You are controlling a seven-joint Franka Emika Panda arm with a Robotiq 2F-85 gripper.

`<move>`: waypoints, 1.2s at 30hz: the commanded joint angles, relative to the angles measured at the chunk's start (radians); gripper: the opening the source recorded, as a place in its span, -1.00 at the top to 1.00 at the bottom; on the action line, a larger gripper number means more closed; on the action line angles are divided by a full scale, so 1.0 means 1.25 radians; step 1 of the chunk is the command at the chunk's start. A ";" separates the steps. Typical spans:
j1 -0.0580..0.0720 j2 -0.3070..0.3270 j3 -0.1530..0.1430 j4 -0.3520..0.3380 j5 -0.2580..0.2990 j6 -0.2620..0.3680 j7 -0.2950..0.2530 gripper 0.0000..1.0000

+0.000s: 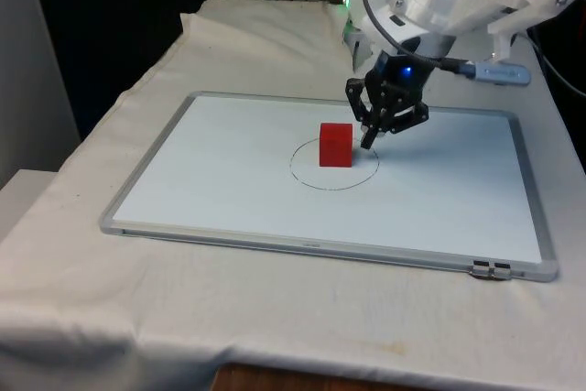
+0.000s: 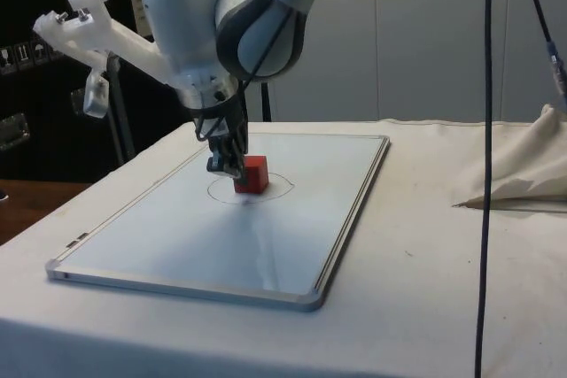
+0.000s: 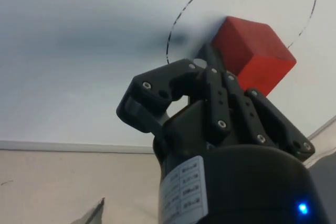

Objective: Push the cube into the marked area.

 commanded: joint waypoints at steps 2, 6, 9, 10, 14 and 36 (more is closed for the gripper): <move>-0.003 -0.009 0.007 -0.009 0.020 0.005 -0.002 1.00; 0.000 -0.006 0.003 -0.004 0.027 0.000 0.000 1.00; -0.004 -0.014 0.010 -0.010 0.052 0.003 -0.003 1.00; -0.004 -0.015 0.010 -0.010 0.061 0.003 -0.003 1.00; -0.004 -0.015 0.011 -0.006 0.070 0.006 -0.003 1.00; -0.006 -0.026 0.021 0.005 0.155 0.013 -0.009 1.00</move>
